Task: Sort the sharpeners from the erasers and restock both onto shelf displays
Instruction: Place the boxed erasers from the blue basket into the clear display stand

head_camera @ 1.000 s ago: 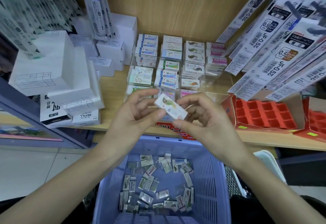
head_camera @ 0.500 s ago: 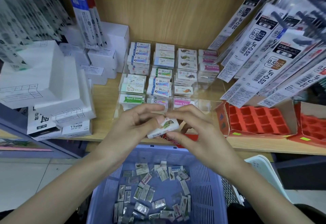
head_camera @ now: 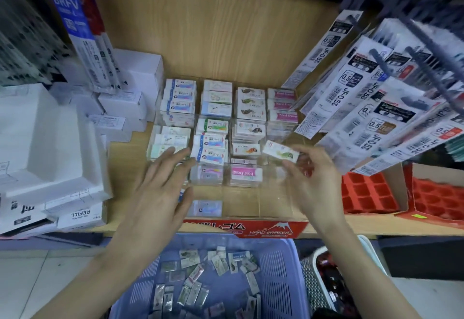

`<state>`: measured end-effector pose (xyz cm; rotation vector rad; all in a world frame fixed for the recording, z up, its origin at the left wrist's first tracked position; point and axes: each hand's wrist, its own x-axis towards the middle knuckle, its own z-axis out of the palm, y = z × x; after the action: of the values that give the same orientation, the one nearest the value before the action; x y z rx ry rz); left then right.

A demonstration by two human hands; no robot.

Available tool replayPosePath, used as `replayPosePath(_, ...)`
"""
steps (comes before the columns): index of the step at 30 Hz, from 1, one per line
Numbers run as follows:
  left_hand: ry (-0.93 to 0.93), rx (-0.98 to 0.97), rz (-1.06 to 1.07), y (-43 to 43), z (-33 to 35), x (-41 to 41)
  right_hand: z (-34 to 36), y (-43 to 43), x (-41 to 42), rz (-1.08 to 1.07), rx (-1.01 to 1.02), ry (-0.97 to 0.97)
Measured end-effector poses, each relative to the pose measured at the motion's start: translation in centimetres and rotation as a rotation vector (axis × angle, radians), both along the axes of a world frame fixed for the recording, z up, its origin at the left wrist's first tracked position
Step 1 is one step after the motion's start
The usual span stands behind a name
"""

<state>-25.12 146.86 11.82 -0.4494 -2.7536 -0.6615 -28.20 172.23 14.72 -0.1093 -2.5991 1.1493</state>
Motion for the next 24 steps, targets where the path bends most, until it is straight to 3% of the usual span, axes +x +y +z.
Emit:
replayPosePath(4,-0.051,-0.219,0.005,0.1,-1.1,-0.2,0.1,-1.2,-2.7,0.151,0.198,-0.042)
replayPosePath(7,-0.045,-0.285,-0.015,0.1,-1.8,-0.1,0.2,-2.4,-4.2,0.279,0.402,-0.185)
replayPosePath(12,-0.055,-0.267,0.006,0.6,-1.7,-0.1,0.2,-2.6,-5.4,0.317,0.292,-0.404)
replayPosePath(14,-0.074,-0.279,0.003,0.8,-1.6,-0.2,-0.2,-2.3,-5.8,0.392,0.366,-0.428)
replayPosePath(17,-0.074,-0.301,0.009,0.9,-1.5,-0.5,-0.7,-2.0,-5.5,0.457,0.468,-0.383)
replayPosePath(21,-0.074,-0.284,0.024,1.1,-1.3,-0.7,0.5,-3.2,-3.7,0.448,0.275,-0.08)
replayPosePath(24,-0.065,-0.261,0.041,1.3,-1.1,-0.7,0.6,-5.4,-2.8,0.561,0.342,-0.047)
